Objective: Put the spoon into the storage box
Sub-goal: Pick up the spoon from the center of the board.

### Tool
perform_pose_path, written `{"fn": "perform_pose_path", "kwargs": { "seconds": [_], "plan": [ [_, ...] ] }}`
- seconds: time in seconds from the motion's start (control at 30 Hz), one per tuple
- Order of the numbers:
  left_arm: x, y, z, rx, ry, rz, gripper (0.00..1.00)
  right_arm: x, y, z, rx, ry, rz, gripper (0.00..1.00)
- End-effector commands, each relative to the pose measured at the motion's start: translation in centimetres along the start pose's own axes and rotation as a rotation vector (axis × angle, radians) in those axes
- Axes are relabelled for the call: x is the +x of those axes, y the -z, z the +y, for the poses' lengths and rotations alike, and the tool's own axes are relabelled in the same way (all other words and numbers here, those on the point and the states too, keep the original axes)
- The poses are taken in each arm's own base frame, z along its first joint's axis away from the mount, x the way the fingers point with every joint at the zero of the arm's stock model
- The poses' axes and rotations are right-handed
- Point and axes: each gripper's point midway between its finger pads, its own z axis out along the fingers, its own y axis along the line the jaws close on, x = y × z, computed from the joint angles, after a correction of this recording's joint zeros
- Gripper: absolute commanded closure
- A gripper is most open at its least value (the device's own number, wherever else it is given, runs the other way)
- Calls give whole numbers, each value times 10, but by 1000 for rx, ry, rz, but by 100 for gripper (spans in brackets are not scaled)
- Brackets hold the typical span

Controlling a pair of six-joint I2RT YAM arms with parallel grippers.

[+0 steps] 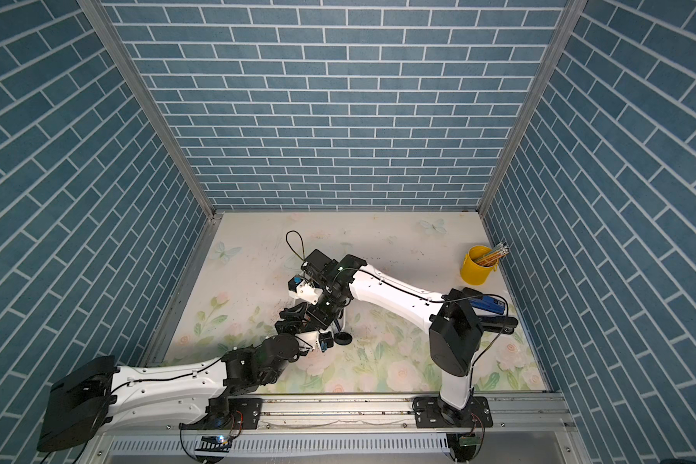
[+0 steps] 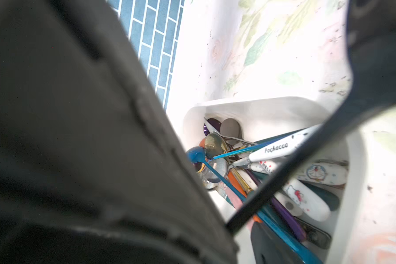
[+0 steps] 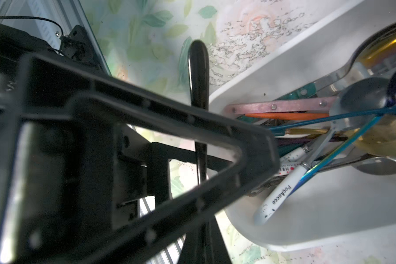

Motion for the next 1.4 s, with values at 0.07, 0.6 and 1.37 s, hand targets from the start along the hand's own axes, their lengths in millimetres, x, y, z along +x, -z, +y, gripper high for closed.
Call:
{"fn": "perform_pose_path", "kwargs": {
  "seconds": [0.07, 0.6, 1.37],
  "plan": [
    [0, -1, -5, 16, -56, -1, 27, 7, -3, 27, -98, 39, 39, 100],
    [-8, 3, 5, 19, -3, -8, 100, 3, -10, 23, -85, 32, 36, 77],
    [-28, 3, -15, 232, 427, 23, 100, -7, 86, -190, 542, -619, -567, 65]
  ]
}}
